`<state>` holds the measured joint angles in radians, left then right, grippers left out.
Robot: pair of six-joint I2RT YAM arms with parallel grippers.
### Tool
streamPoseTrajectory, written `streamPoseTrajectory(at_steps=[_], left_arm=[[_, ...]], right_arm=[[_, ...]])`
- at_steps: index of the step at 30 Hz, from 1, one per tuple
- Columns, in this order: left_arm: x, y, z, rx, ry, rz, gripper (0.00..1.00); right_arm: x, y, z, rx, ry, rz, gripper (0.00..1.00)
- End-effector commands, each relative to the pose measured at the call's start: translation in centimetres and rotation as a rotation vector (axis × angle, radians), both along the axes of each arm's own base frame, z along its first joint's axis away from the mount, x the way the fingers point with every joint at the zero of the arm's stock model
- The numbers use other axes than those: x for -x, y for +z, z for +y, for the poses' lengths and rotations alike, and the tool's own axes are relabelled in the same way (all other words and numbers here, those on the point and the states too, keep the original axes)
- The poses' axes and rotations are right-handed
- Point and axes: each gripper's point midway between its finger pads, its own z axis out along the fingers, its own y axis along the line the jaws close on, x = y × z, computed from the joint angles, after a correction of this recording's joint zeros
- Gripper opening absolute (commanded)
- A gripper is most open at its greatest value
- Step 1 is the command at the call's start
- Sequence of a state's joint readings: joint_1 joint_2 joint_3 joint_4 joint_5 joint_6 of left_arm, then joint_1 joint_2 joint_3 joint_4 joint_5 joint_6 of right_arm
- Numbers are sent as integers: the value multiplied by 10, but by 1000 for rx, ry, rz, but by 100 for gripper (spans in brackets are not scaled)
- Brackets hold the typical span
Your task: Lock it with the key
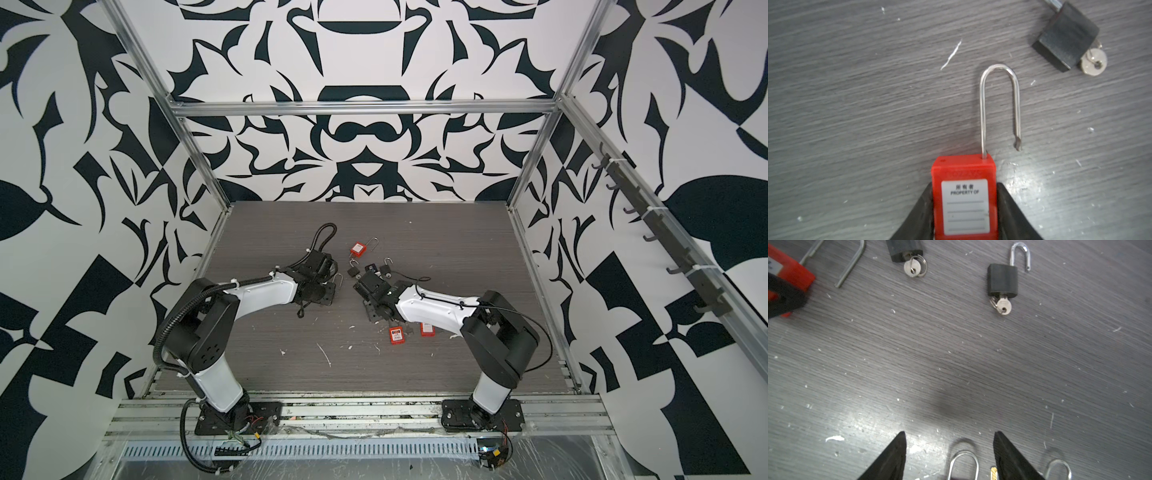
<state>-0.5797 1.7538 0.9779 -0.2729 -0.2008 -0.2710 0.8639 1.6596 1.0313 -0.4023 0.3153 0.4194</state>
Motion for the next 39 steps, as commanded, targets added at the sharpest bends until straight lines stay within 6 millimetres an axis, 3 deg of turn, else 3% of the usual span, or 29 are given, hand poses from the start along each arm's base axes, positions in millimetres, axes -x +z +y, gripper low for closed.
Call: streamPoseTrajectory(at_steps=[1,4,6,15,23,29,32,36,39], left_arm=[[16,5,0,-30,-63,11,40],[23,12,-11,-20,-141,-5,39],[29,15,-23,16,-210,7,34],[54,10,-67,10,-468,52,35],[66,8,-100,2,-709,57,35],[66,9,-108,7,-786,53,45],[61,13,-108,-9,-785,42,54],[53,31,-105,-27,-760,-12,66],[46,53,-97,-25,-711,-67,69]], right_arm=[[-3,26,-6,-11,-11,-78,69],[-2,37,-11,8,34,-115,70],[1,45,-14,22,89,-144,70],[19,69,-35,26,237,-282,70],[62,81,-19,-157,532,-389,61],[88,77,-25,-95,765,-454,61],[98,77,-25,-61,866,-472,67],[99,78,-19,-47,928,-469,80],[104,67,-8,-51,1027,-412,80]])
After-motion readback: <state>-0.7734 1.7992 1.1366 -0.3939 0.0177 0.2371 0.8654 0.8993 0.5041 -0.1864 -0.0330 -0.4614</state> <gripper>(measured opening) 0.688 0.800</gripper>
